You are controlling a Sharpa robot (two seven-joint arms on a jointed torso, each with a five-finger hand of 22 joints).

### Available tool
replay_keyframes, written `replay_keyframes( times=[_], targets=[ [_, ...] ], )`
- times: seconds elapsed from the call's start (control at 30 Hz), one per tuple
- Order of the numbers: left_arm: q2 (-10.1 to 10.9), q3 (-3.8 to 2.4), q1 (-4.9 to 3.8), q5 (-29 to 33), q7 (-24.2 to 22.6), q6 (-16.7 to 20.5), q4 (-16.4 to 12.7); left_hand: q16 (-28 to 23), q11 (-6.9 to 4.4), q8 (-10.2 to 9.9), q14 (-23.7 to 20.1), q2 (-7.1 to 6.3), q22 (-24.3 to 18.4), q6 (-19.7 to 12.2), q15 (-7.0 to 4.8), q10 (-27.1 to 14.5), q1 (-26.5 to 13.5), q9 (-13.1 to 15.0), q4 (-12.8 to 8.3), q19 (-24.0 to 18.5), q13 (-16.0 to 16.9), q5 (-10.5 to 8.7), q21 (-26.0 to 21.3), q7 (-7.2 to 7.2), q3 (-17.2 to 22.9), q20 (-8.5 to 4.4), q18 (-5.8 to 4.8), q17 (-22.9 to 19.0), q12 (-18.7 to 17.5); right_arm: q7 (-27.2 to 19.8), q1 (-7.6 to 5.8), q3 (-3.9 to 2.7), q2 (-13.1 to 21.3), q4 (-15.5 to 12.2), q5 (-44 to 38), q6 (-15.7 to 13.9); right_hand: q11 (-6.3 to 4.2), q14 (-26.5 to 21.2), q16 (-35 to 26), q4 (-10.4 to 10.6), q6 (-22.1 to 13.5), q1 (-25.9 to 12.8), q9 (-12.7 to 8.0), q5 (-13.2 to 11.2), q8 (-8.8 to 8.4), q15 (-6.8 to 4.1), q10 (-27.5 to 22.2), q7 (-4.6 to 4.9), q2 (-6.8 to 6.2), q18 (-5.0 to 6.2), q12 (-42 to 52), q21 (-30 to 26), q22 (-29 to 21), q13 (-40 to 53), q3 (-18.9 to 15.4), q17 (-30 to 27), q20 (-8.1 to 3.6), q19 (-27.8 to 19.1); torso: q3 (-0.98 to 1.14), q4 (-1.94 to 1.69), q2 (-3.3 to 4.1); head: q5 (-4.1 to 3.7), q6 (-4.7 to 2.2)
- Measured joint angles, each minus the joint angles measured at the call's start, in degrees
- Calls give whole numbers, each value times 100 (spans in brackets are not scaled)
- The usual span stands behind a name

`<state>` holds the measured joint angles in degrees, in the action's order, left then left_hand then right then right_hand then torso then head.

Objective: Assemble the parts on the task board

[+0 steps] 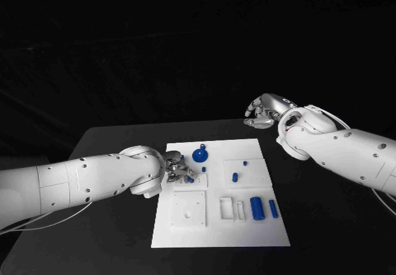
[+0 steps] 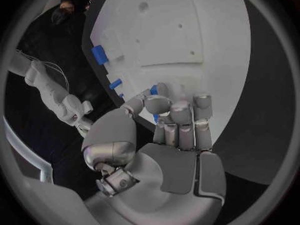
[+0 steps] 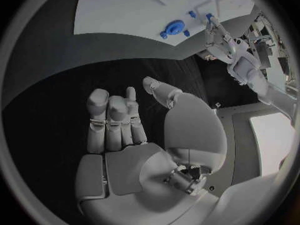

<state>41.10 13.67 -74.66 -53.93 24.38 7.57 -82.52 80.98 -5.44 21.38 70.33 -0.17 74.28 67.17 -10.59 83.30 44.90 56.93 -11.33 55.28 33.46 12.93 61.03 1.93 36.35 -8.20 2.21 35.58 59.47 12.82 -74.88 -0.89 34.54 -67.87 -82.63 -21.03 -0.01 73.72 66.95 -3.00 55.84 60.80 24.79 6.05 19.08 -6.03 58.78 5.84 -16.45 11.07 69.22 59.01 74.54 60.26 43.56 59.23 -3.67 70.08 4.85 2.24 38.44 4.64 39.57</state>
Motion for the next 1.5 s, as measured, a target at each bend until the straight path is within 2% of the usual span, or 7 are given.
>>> replay_keyframes(
  times=[0.17,0.4,0.47,0.5,0.83,1.5],
  targets=[
    [-6,0,0,0,0,-14,1,23,9,11,19,-98,-15,15,-19,-9,70,-9,0,0,-18,-35,21,-1,0,0,0,-16,22,0,0,0,1,-7,1,4,0,0,0,16,1,0,0,0,0,0,0,-1,0,0,0,0,0,0,-16,0,0,0,0,1,0,-4,4],
    [-5,-3,-3,1,0,-40,0,23,9,11,19,-143,-22,17,-20,-10,103,-13,-31,-20,-24,-36,43,-1,32,21,0,-23,22,0,0,0,7,-9,2,10,0,0,0,16,2,0,0,0,0,0,1,-2,0,0,0,0,0,0,-16,0,0,1,-2,2,1,-14,6],
    [-4,-4,-3,-1,1,-43,-1,23,9,11,19,-156,-25,17,-20,-9,120,-22,-51,-20,-33,-35,43,-1,52,21,55,-30,22,0,0,0,8,-10,3,11,0,0,0,16,2,0,0,0,0,0,1,-2,0,0,0,0,0,0,-16,0,0,1,-2,1,1,-15,6],
    [-4,-4,-3,-3,1,-44,-2,23,9,11,19,-148,-30,17,-20,-9,142,-25,-51,-20,-39,-28,43,-1,52,21,91,-34,22,0,0,0,8,-11,3,12,0,0,0,16,2,0,0,0,0,0,1,-2,0,0,0,0,0,0,-16,0,0,1,-2,1,1,-15,7],
    [6,-7,-7,-106,8,-58,-8,48,9,10,19,-110,-55,17,-20,-9,237,-44,-121,-62,-64,224,105,-1,-17,21,91,-53,44,0,0,0,18,-16,5,18,1,0,0,16,3,0,0,0,0,0,1,-2,0,0,0,0,0,1,-16,0,1,1,-4,-3,2,-19,16],
    [15,-13,-13,-246,25,-119,-33,50,10,9,19,-110,-67,17,-20,-9,238,-45,-139,-62,-74,299,108,-1,-36,21,90,-63,44,1,0,0,19,-21,9,32,1,0,1,16,-1,0,0,-1,0,0,1,2,0,0,0,0,0,-4,-16,0,1,1,-4,-4,1,-19,24]
  ],
)
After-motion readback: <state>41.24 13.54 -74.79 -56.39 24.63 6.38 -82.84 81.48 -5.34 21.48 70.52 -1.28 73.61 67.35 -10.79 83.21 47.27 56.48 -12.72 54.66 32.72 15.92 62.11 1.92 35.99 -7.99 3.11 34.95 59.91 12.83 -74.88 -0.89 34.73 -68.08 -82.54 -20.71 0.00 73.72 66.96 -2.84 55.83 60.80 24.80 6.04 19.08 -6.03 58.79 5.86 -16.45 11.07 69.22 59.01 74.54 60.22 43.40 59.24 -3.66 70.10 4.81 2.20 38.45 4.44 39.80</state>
